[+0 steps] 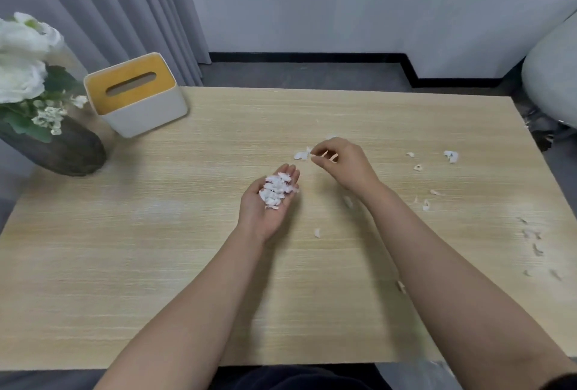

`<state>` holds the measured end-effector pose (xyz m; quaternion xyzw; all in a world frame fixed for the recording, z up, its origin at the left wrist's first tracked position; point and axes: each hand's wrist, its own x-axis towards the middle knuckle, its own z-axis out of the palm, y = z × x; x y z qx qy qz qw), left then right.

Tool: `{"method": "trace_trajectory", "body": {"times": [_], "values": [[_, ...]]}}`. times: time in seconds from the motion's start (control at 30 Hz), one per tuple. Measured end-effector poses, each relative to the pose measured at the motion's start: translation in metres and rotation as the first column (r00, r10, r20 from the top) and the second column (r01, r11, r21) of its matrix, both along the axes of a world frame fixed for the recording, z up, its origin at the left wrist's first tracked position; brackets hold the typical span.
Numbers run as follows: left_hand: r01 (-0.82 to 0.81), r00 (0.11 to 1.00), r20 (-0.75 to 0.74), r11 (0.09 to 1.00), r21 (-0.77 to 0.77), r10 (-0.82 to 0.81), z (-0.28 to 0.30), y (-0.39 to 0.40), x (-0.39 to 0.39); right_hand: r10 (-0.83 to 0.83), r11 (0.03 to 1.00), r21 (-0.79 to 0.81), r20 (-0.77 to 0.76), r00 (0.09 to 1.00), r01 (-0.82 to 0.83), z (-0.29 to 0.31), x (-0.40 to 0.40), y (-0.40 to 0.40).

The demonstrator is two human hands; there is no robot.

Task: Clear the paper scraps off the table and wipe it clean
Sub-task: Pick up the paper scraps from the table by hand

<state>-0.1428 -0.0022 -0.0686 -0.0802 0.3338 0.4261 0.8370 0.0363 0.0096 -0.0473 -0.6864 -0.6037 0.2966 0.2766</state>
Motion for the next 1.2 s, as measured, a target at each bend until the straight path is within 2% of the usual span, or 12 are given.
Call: {"method": "trace_trajectory", "body": {"times": [0.3,0.63,0.87,1.03,1.1,1.2], "values": [[-0.101,0.994,0.034,0.994,0.031,0.1,-0.019,0.03,0.039,-0.133,0.989,-0.065,0.045,0.99,0.135,-0.043,0.066,0.064],[-0.151,0.987,0.052,0.988,-0.017,0.152,-0.056,0.047,0.055,-0.174,0.977,-0.094,0.145,0.974,0.189,-0.089,0.06,0.139],[-0.165,0.984,0.059,0.985,-0.04,0.167,-0.056,0.042,0.049,-0.157,0.98,-0.075,0.288,0.945,0.186,-0.104,0.05,0.158],[-0.163,0.985,0.045,0.986,-0.03,0.164,-0.051,0.037,0.039,-0.084,0.99,-0.062,0.478,0.874,0.129,-0.102,0.044,0.157],[-0.177,0.983,0.041,0.984,-0.03,0.178,-0.047,0.035,0.035,-0.096,0.99,-0.054,0.439,0.893,0.133,-0.094,0.039,0.153],[-0.202,0.979,0.027,0.978,-0.047,0.203,-0.042,0.034,0.03,-0.103,0.994,-0.01,0.198,0.975,0.107,-0.068,0.024,0.134]]}}
